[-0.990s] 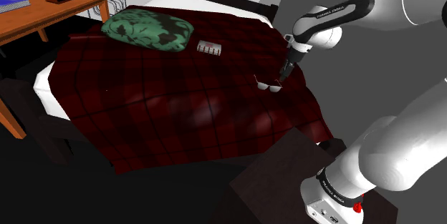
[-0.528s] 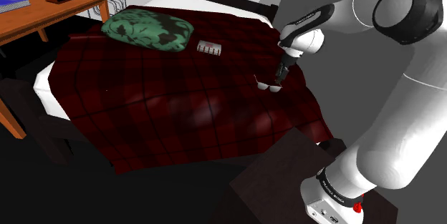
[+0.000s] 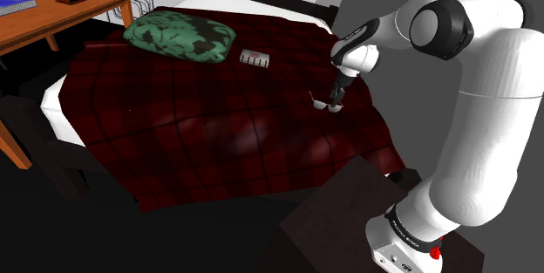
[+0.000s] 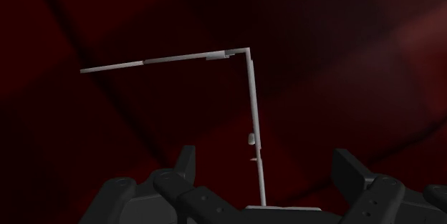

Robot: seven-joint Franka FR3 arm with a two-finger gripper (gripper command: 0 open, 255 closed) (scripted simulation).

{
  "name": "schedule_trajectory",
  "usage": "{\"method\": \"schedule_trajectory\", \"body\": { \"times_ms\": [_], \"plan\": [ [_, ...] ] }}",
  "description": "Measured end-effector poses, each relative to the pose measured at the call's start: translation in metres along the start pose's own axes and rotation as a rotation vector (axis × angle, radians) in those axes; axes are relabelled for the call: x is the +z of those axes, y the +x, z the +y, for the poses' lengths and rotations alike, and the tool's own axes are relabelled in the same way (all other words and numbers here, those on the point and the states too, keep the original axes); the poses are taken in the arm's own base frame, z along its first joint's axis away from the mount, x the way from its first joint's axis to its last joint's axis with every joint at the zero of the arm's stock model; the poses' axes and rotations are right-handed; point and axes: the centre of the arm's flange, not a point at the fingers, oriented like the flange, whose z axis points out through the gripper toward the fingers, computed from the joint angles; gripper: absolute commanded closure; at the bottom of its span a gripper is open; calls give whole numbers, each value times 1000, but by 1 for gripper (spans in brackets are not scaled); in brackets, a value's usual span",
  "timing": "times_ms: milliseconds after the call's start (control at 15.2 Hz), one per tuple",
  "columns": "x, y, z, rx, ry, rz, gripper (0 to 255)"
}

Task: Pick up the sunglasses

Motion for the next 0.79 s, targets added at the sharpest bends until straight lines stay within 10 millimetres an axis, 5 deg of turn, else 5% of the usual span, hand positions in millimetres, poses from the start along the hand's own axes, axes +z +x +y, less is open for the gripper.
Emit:
{"method": "schedule_trajectory", "body": {
  "times_ms": [330,396,792],
  "plan": [
    [26,-1,2,-1,0,0,0],
    [28,-2,2,-1,0,0,255],
    [29,-2,2,-1,0,0,255]
  ]
}}
